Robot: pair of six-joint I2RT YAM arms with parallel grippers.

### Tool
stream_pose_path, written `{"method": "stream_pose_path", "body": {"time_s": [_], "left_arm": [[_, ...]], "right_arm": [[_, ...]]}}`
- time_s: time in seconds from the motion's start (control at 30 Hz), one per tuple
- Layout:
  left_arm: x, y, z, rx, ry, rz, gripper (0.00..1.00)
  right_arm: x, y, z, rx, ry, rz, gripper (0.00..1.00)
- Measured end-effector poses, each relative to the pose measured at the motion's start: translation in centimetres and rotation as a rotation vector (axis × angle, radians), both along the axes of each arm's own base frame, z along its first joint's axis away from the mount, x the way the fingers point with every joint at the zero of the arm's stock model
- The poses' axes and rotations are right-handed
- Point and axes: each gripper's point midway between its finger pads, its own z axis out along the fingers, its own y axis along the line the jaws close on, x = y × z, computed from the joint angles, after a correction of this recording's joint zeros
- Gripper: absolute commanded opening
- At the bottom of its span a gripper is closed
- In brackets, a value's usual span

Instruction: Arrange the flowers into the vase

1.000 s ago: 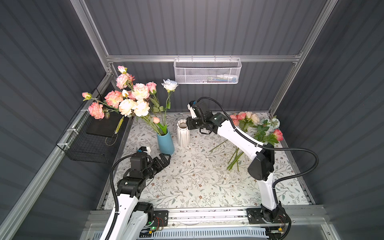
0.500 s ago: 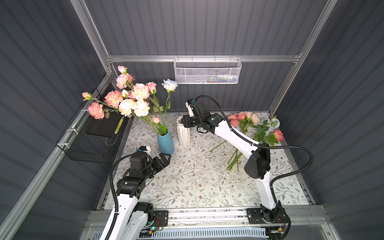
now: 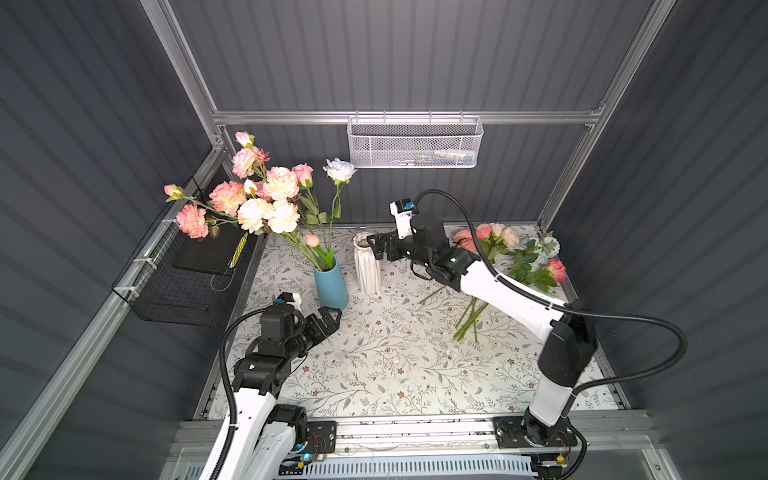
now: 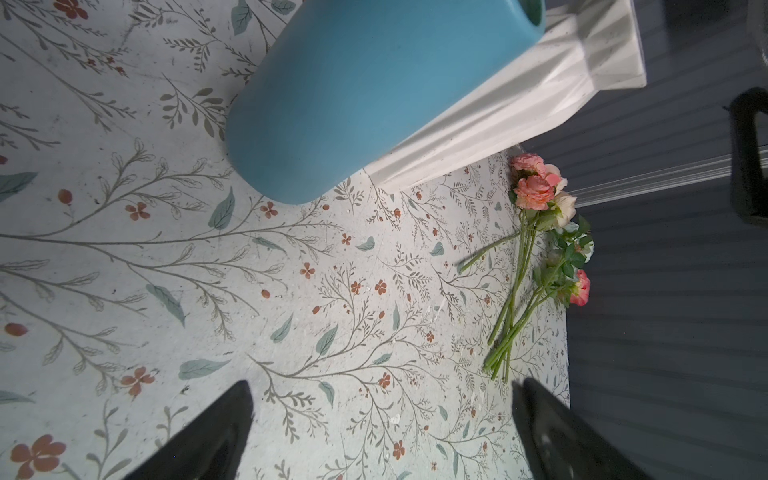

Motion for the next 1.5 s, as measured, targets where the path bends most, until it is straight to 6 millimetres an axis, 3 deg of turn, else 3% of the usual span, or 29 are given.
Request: {"method": "stream_pose_path", "body": {"time_s": [0.1,0.27,0.43,0.83,1.1,1.5], "left_arm": [[0.0,0.0,0.0,0.003,-0.001,-0.001,1.0],[0.0,0.1,0.0,0.005,-0.001,0.001,1.0],[-0.1,0.1,-0.2,0.009,0.007,0.0,1.0],[0.0,0.2,-1.3,0.027,0.053,0.0,1.0],[0.3,0.1,-1.9,0.034,0.076,-0.003,1.0],[0.8,0.0,-2.6,0.043,0.098,-0.008,1.0]], "right_arm": [[-0.5,-1.1,-0.3,0.063,-0.082,-0.023,0.99],[-1.3,-1.0,-6.6,0.026,-0.056,0.02,0.99],[-1.2,0.5,-9.8,0.017,-0.08,0.069,0.99],[2.5,4.6,-11.6,-0.053,-0.227,0.079,0.99],[4.0,5.2,-12.8,-0.08,-0.271,0.047,0.99],[5.9,6.9,-12.6,-0.066,-0.299,0.037,0.99]]}}
